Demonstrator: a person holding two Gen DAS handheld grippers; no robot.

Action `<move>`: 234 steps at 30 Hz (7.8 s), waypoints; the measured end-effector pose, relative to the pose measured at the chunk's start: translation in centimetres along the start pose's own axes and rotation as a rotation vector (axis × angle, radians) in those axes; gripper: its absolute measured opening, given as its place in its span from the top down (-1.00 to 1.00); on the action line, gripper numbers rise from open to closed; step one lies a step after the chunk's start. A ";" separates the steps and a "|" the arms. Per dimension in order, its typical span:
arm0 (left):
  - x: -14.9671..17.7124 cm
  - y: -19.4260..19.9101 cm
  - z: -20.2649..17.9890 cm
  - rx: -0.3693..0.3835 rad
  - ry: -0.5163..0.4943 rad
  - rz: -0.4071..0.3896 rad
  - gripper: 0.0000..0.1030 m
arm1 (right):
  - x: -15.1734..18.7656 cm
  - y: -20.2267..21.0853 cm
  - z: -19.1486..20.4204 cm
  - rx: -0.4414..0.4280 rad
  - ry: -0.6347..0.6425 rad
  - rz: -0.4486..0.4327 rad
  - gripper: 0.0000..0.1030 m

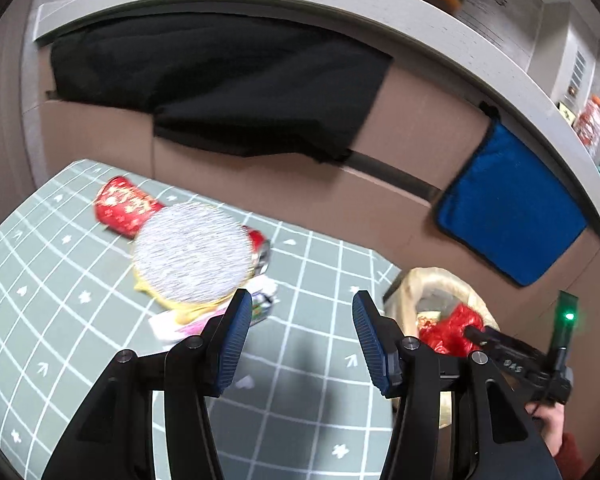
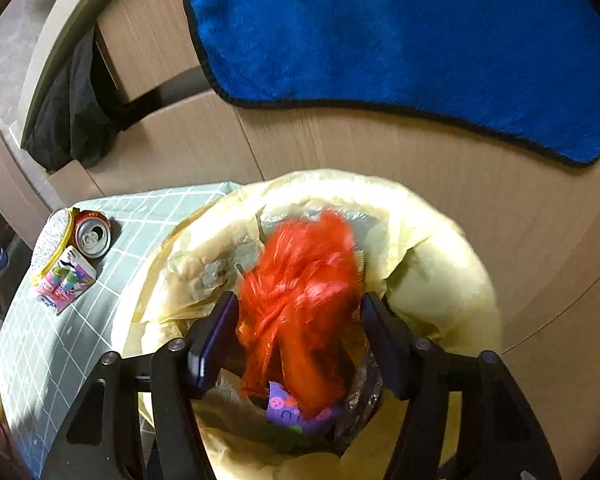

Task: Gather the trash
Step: 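Carry the sponge and red bag over the bin and open both grippers, then grasp the silver scrubber pad with the left gripper, then hold the scrubber pad in the left gripper while the right grasps the yellow snack bag, then carry the scrubber pad and snack bag over the bin and open both grippers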

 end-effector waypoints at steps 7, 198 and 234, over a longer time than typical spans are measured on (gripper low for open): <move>0.0 3.1 2.5 -0.013 0.031 -0.057 -0.03 | -0.8 5.0 1.4 0.009 0.001 -0.110 -0.33; -4.0 5.4 -16.9 0.299 -0.268 -0.160 0.72 | -5.2 17.7 5.3 -0.075 0.220 -0.339 0.45; 2.9 -9.1 -17.3 0.295 -0.224 0.214 0.72 | -1.7 5.9 -1.1 -0.097 0.049 -0.084 0.42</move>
Point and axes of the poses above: each gripper's, at about its wrist camera, not at the fingertips, and y roughly against the way its jaws point, z to its left, x to its underside, the point moved 3 cm from there along -y, roughly the way its jaws point, and after that the axes turned 2 degrees about -y, right-handed, at the moved point
